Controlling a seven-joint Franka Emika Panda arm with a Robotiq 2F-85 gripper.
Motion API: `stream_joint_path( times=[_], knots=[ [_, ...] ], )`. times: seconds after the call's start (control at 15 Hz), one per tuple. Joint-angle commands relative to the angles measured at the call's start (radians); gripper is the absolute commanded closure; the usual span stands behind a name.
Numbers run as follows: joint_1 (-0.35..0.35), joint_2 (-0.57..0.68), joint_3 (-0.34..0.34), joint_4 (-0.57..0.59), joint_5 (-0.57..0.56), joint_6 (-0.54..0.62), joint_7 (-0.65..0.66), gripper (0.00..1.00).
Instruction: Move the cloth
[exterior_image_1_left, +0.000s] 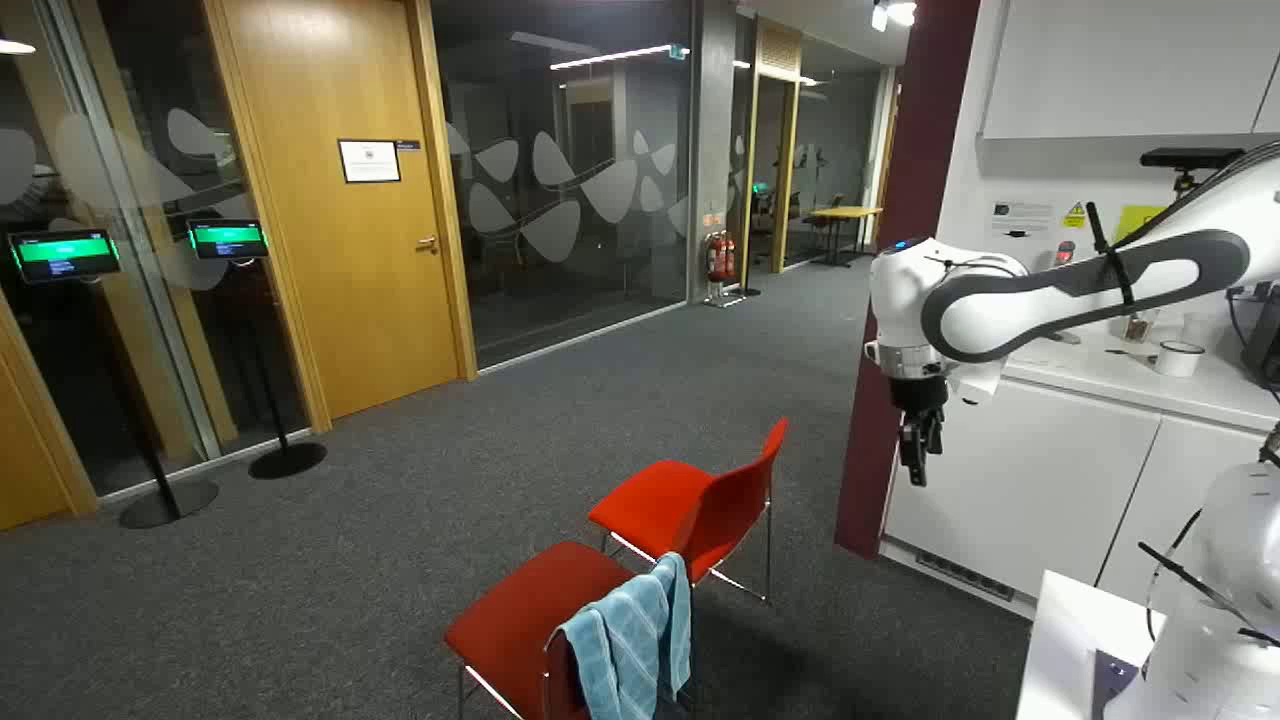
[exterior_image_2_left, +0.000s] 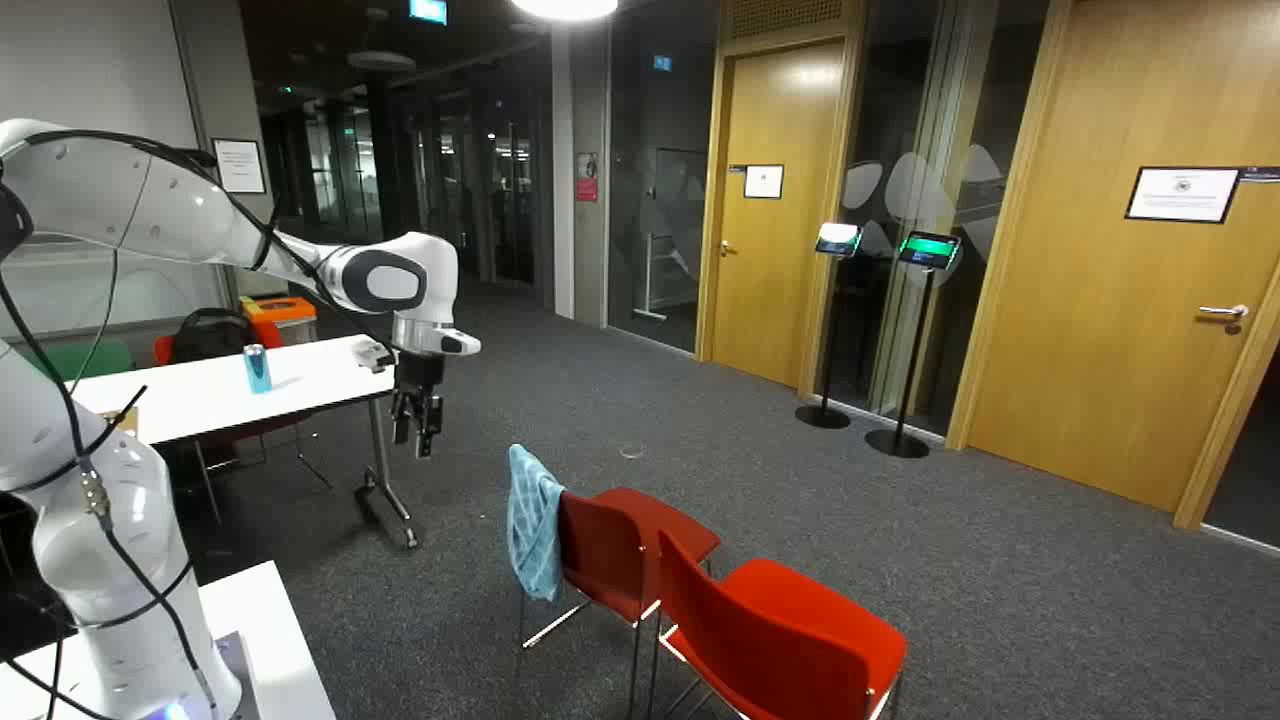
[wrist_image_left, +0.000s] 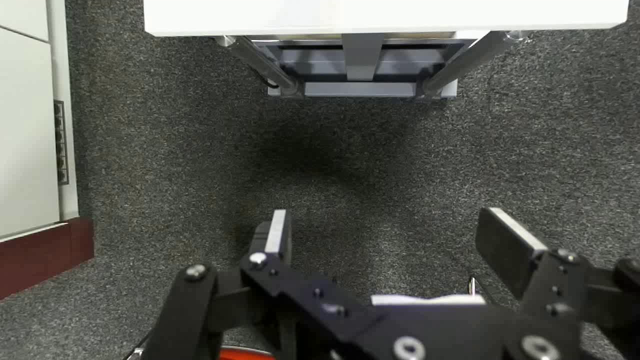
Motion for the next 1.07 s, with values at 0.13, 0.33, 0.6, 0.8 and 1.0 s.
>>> stream_joint_path(
  times=[0.13,0.33,0.6,0.8,1.0],
  knots=[
    [0.006,0.001,-0.005,0.001,-0.002,-0.002,0.002,0.00],
    [0.006,0.001,-0.005,0.001,-0.002,-0.002,0.002,0.00],
    [0.006,0.001,-0.005,0.001,-0.002,-0.002,0.002,0.00],
    [0.007,0.004,-0.002,0.009,0.002,0.039,0.016,0.00],
    [0.021,0.046,0.008,0.046,0.025,0.207,0.034,0.00]
  ],
)
